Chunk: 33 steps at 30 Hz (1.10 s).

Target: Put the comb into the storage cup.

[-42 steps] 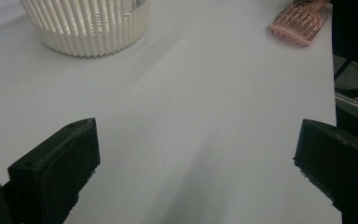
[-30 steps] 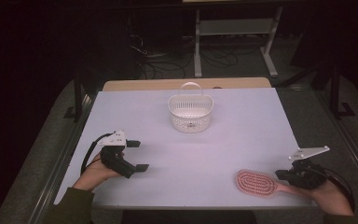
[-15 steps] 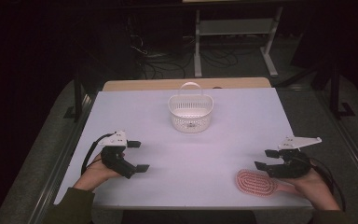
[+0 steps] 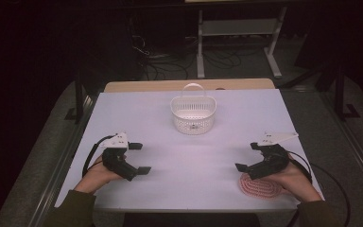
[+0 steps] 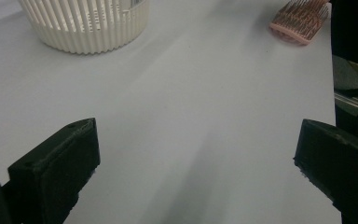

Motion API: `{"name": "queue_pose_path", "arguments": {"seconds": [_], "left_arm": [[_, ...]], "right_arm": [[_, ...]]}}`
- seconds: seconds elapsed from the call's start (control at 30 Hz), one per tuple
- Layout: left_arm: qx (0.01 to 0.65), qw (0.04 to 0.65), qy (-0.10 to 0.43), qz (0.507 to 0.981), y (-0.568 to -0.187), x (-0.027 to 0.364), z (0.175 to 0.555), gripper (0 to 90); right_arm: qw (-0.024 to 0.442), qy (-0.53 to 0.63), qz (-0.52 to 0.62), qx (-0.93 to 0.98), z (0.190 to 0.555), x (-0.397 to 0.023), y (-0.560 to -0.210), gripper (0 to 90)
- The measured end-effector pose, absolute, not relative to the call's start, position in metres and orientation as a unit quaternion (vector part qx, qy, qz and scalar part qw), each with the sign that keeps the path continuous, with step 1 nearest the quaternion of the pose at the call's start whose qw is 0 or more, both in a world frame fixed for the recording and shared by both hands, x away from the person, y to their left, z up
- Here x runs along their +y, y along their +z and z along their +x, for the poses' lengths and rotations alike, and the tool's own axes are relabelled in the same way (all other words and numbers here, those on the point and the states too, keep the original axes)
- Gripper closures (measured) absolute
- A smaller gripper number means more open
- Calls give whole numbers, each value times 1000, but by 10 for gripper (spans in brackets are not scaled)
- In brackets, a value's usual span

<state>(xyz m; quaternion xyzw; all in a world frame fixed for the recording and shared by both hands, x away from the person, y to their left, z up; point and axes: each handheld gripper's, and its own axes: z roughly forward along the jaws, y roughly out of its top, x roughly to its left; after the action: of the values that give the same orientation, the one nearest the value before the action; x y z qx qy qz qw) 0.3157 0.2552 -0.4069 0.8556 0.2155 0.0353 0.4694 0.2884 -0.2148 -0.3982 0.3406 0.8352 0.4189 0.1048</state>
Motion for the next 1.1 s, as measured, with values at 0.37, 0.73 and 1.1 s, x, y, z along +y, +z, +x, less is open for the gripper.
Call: {"name": "queue_pose_path", "arguments": {"seconds": [0.37,0.73,1.1], "left_arm": [[216,476,35,852,-405,257,315,0],[216,478,37,851,-405,258,315,0],[216,477,36,851,-405,258,315,1]], "right_arm": [[108,433,342,827,294,-203,-395,0],[112,439,338,825,292,-208,-390,0],[118,436,349,821,285,-231,-383,0]]}}
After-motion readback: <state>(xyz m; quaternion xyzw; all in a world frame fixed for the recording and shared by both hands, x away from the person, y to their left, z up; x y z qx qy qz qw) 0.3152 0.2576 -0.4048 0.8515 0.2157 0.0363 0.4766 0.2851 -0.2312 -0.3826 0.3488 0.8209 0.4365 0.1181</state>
